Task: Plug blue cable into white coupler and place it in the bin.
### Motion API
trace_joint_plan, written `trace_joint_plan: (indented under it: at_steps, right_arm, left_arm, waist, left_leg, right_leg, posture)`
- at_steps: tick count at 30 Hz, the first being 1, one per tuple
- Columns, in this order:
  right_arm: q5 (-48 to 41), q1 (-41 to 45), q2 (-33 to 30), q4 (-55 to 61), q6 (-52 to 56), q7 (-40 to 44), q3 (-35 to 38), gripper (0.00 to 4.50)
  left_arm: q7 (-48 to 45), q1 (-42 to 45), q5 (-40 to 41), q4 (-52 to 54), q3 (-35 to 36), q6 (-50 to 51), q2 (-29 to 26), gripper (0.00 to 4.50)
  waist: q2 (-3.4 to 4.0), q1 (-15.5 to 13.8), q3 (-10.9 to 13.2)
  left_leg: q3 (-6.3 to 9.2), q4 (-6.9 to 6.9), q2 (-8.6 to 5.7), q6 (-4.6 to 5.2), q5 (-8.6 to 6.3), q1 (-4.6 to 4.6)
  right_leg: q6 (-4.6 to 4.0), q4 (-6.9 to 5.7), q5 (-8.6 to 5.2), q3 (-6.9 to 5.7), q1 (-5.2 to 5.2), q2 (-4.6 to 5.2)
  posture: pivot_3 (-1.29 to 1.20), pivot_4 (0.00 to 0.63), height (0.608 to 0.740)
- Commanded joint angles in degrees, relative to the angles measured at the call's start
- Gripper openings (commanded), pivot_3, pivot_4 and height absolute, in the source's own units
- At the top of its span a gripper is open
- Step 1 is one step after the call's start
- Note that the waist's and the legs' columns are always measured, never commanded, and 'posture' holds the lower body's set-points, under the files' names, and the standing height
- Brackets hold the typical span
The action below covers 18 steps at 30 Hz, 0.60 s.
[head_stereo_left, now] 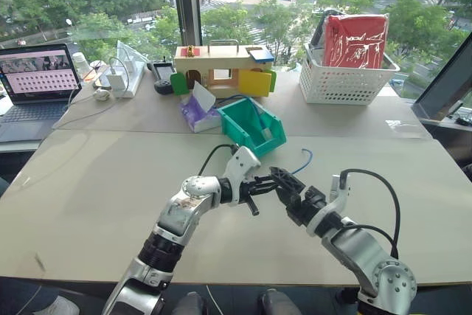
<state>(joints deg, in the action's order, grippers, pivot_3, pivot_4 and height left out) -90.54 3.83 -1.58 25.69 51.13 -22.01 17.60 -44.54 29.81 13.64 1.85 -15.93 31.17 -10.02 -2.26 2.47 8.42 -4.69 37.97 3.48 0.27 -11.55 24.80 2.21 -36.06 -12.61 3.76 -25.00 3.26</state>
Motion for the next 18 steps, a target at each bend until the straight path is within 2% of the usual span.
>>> trace_joint_plan:
  at_steps: [1, 15, 16, 18]
  right_arm:
    - [0.6, -0.3, -1.2, 1.8, -3.7, 1.2, -1.4, 4.50]
    - [2.9, -1.1, -4.8, 2.3, -10.0, 2.4, -5.1, 4.50]
    - [2.9, -1.1, -5.0, 2.3, -10.4, 2.5, -5.3, 4.00]
    - [2.8, -1.0, -5.2, 2.2, -11.0, 2.6, -5.6, 3.39]
  left_arm:
    - [-0.2, 0.5, 1.1, 2.6, -0.1, -0.2, 0.2, 0.07]
    - [-0.6, 0.5, 1.1, 2.6, -0.4, -0.2, 0.0, 0.07]
    - [-0.6, 0.5, 1.1, 2.6, -0.5, -0.2, 0.0, 0.07]
    - [-0.7, 0.6, 1.1, 2.5, -0.5, -0.2, -0.1, 0.07]
  waist:
    - [0.00, 0.0, 0.0]
    - [0.00, 0.0, 0.0]
    - [0.00, 0.0, 0.0]
    - [0.00, 0.0, 0.0]
  left_leg:
    - [0.00, 0.00, 0.01, 0.00, 0.00, 0.00]
    - [0.00, 0.00, 0.00, 0.00, 0.00, 0.00]
    - [0.00, 0.00, 0.00, 0.00, 0.00, 0.00]
    - [0.00, 0.00, 0.00, 0.00, 0.00, 0.00]
  right_leg:
    - [0.00, 0.00, 0.00, 0.00, 0.00, -0.01]
    - [-0.01, 0.00, 0.01, 0.01, 0.00, 0.00]
    - [-0.01, 0.00, 0.01, 0.01, 0.00, 0.00]
    - [-0.02, 0.00, 0.01, 0.00, 0.00, 0.00]
  posture:
    - [0.00, 0.150, 0.737]
    - [0.00, 0.150, 0.737]
    - [0.00, 0.150, 0.737]
    - [0.00, 0.150, 0.737]
